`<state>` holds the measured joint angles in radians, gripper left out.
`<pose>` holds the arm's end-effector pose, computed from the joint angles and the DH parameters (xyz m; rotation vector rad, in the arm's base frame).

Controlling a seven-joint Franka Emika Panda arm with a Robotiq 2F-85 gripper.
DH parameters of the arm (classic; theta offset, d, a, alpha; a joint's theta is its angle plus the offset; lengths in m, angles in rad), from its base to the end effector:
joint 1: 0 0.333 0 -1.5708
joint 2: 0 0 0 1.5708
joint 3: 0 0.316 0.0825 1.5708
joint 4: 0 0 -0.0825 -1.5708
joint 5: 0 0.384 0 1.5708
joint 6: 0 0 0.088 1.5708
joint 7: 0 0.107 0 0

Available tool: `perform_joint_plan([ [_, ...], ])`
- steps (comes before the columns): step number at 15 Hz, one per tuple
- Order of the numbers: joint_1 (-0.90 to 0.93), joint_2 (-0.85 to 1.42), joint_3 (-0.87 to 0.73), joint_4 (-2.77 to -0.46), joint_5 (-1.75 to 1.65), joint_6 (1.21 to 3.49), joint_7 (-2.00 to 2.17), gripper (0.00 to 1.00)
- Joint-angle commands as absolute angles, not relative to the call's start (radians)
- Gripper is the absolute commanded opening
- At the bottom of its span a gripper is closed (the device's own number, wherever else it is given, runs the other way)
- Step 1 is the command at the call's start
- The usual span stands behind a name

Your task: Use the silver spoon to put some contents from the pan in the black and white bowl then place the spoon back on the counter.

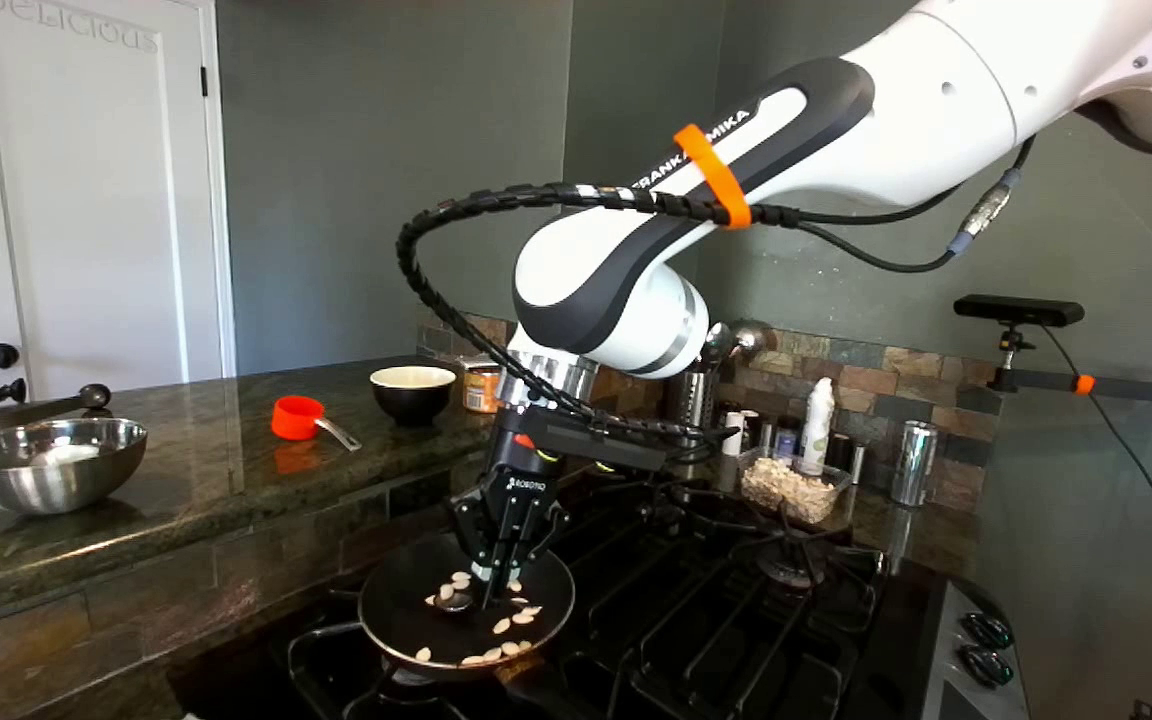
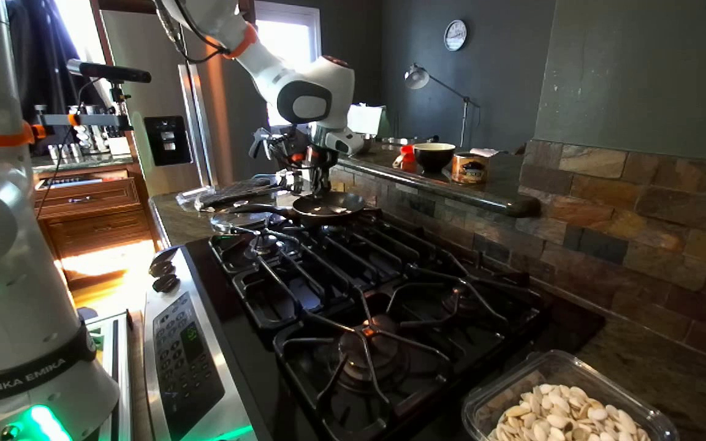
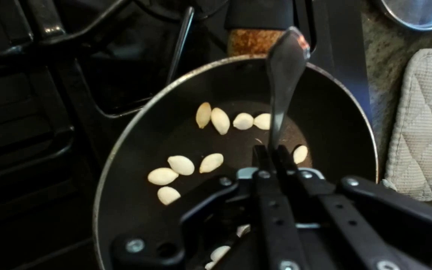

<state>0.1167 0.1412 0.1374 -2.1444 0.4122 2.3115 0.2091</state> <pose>0.5423 0.1480 0.3423 -2.7986 0.3278 0.0727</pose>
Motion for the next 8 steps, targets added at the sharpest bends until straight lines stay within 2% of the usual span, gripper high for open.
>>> perform_joint_plan([
  [1, 0.11, 0.155, 0.134, -2.129, 0.431, 2.278, 0.202, 0.02],
  [8, 0.097, 0.155, 0.124, -2.133, 0.449, 2.292, 0.201, 0.02],
])
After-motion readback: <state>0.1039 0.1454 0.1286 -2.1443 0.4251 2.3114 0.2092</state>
